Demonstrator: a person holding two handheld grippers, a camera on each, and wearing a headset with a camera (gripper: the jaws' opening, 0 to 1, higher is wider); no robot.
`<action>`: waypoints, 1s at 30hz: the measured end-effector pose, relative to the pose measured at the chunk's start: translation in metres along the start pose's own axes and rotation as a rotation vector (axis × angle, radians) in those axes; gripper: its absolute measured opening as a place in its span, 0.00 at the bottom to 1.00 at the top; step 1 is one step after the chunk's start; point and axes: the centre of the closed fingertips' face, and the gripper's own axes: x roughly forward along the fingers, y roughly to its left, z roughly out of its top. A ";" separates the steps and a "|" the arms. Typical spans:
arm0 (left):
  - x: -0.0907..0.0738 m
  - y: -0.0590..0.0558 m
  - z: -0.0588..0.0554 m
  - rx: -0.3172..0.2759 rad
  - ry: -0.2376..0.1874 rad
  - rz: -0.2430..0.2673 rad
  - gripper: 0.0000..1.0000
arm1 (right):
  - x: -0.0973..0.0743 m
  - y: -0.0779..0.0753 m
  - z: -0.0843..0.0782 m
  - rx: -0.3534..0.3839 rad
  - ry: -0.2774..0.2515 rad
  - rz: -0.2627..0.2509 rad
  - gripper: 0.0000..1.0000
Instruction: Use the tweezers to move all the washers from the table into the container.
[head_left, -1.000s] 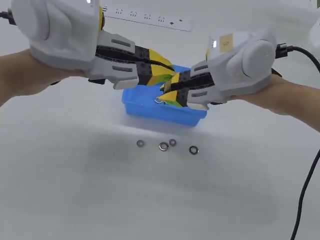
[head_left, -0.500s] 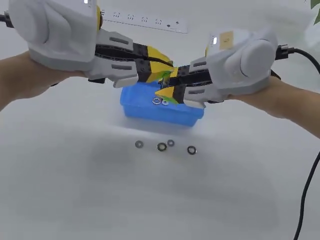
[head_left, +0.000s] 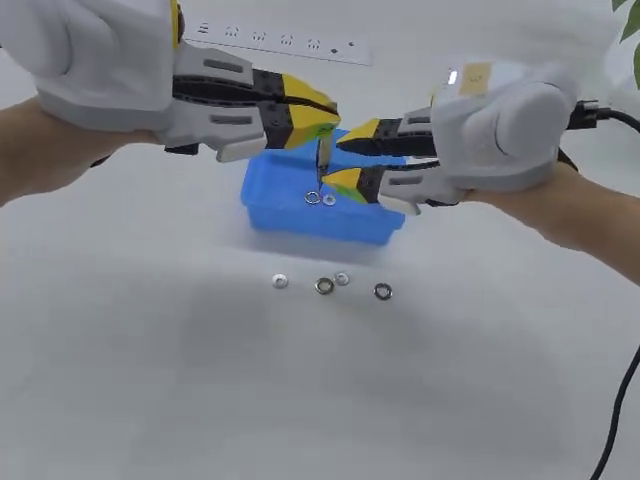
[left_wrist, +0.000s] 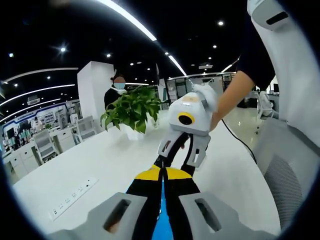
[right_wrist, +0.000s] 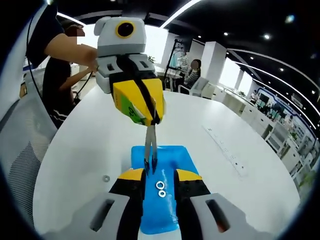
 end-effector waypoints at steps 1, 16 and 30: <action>0.000 0.001 -0.001 -0.001 -0.001 -0.001 0.04 | -0.002 0.000 -0.001 -0.008 0.004 -0.004 0.25; -0.024 -0.030 0.011 -0.018 0.002 0.021 0.04 | -0.047 0.016 -0.001 0.058 -0.039 -0.110 0.38; -0.050 -0.072 -0.010 -0.070 0.039 0.060 0.04 | -0.066 0.057 -0.021 0.106 -0.020 -0.100 0.52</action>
